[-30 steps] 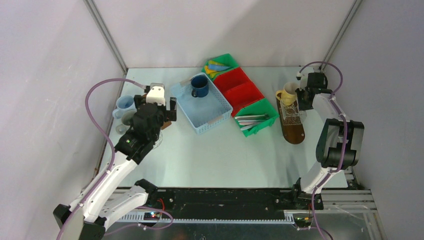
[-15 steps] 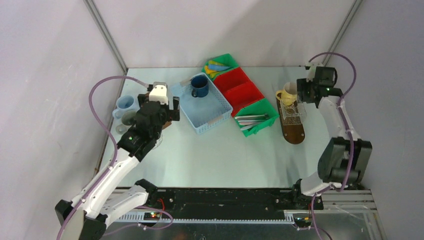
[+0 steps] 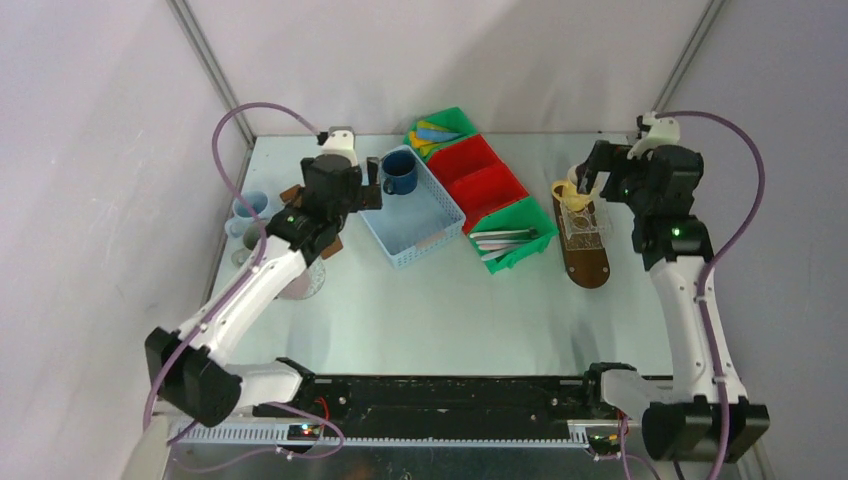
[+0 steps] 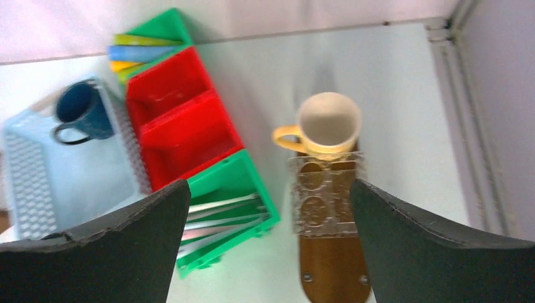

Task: Prepare toiletry sets of a toothbrush and toothpaste on the tray
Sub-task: Place the toothpaste holder on the tray, then pick up the cup from the storage box.

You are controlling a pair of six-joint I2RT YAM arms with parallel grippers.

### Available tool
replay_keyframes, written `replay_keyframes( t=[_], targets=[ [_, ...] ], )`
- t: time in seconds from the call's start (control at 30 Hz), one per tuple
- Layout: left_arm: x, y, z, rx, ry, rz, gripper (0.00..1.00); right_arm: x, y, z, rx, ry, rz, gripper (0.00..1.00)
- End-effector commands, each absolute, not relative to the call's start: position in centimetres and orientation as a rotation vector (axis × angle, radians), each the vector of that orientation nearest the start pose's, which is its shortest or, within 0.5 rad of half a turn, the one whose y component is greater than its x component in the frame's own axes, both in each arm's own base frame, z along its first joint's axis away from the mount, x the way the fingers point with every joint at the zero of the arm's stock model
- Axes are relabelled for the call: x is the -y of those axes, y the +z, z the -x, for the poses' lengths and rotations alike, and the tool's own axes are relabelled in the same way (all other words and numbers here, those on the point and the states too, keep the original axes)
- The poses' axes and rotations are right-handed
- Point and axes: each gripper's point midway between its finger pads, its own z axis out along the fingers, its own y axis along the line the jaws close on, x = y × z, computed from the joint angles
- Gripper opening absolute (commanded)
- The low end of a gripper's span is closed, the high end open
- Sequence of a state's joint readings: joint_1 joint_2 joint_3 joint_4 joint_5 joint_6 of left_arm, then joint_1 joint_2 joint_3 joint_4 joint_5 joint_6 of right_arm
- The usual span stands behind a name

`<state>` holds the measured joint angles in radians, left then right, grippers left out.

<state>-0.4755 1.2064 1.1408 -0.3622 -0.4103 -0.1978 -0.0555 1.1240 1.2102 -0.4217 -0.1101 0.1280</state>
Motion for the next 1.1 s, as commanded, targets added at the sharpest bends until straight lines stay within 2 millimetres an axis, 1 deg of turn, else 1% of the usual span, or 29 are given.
replay_keyframes(
  t=[0.0, 0.03, 0.07, 0.1, 0.13, 0.17, 0.2, 0.23, 0.27, 0.3, 0.33, 0.37, 0.4, 0.43, 0.47, 0.5, 0.6, 0.67, 0.83, 0.87, 0.9, 0.93, 0.97, 1.0, 1.03, 1.07],
  targets=[
    [12.5, 25.9, -38.9, -2.007, -0.044, 0.026, 1.0, -3.7, 34.3, -35.1, -1.769, 0.316, -0.091, 0.99],
    [12.6, 26.3, -39.5, -2.004, -0.047, 0.029, 1.0, -4.0, 34.5, -34.4, -1.754, 0.333, -0.092, 0.99],
    [12.9, 25.1, -40.3, -2.032, -0.033, 0.022, 1.0, -4.1, 34.6, -34.0, -1.747, 0.342, -0.092, 0.99],
    [13.0, 25.4, -40.9, -2.03, -0.04, 0.023, 1.0, -4.3, 34.8, -33.3, -1.731, 0.359, -0.096, 0.99],
    [13.3, 24.1, -41.7, -2.061, -0.028, 0.017, 1.0, -4.4, 34.9, -32.9, -1.723, 0.371, -0.106, 0.99],
    [13.4, 24.6, -42.4, -2.056, -0.034, 0.022, 1.0, -4.5, 35.0, -32.2, -1.708, 0.382, -0.105, 0.99],
    [13.6, 23.1, -43.1, -2.094, -0.02, 0.015, 0.99, -4.5, 35.2, -31.8, -1.692, 0.393, -0.113, 0.99],
    [13.6, 23.4, -43.8, -2.092, -0.024, 0.017, 0.99, -4.4, 35.3, -31.1, -1.678, 0.396, -0.119, 0.99],
    [13.7, 22.1, -44.6, -2.12, -0.009, 0.012, 0.98, -4.3, 35.5, -30.8, -1.665, 0.401, -0.129, 0.99],
    [13.9, 22.3, -45.2, -2.117, -0.013, 0.001, 0.97, -4.1, 35.7, -30.1, -1.647, 0.396, -0.133, 0.99],
    [14.1, 21.4, -46.1, -2.135, -0.004, -0.007, 0.96, -4.0, 35.8, -29.8, -1.634, 0.391, -0.129, 0.99],
    [14.2, 21.0, -46.5, -2.145, -0.004, -0.026, 0.95, -3.7, 35.8, -29.2, -1.617, 0.375, -0.132, 0.99],
    [14.3, 19.9, -47.5, -2.166, 0.004, -0.034, 0.94, -3.3, 35.8, -29.0, -1.607, 0.35, -0.137, 0.99],
    [14.6, 19.5, -47.8, -2.175, -0.002, -0.062, 0.94, -3.1, 35.8, -28.5, -1.595, 0.335, -0.137, 0.99],
    [14.7, 18.6, -48.7, -2.193, -0.009, -0.075, 0.93, -2.7, 35.6, -28.1, -1.586, 0.305, -0.143, 0.99],
    [14.7, 18.3, -49.1, -2.2, -0.005, -0.099, 0.92, -2.5, 35.4, -28.0, -1.584, 0.292, -0.144, 0.99],
    [14.7, 16.4, -50.9, -2.242, -0.01, -0.155, 0.88, -1.6, 34.8, -27.5, -1.577, 0.232, -0.169, 0.99],
    [14.8, 15.4, -51.8, -2.258, -0.013, -0.199, 0.85, -1.3, 34.4, -27.3, -1.579, 0.21, -0.174, 1.0],
    [15.0, 13.1, -53.3, -2.292, -0.03, -0.273, 0.79, -1.0, 34.0, -27.3, -1.582, 0.173, -0.167, 0.99],
    [15.1, 12.5, -53.7, -2.307, -0.045, -0.281, 0.76, -0.9, 33.9, -27.3, -1.586, 0.168, -0.168, 1.0],
    [15.1, 11.3, -53.8, -2.335, -0.049, -0.288, 0.75, -0.9, 33.8, -27.3, -1.585, 0.162, -0.164, 0.99],
    [15.3, 11.6, -54.3, -2.328, -0.072, -0.291, 0.73, -0.8, 33.7, -27.3, -1.588, 0.159, -0.165, 0.99],
    [15.4, 10.6, -54.3, -2.35, -0.076, -0.297, 0.7, -0.8, 33.6, -27.4, -1.591, 0.157, -0.164, 0.99],
    [15.7, 10.8, -54.7, -2.345, -0.092, -0.3, 0.69, -0.8, 33.4, -27.4, -1.594, 0.156, -0.163, 0.99],
    [15.8, 9.8, -54.6, -2.367, -0.094, -0.305, 0.67, -0.8, 33.4, -27.3, -1.595, 0.152, -0.161, 0.99],
    [16.0, 10.0, -55.0, -2.363, -0.107, -0.302, 0.66, -0.8, 33.2, -27.4, -1.597, 0.151, -0.159, 1.0]
  ],
)
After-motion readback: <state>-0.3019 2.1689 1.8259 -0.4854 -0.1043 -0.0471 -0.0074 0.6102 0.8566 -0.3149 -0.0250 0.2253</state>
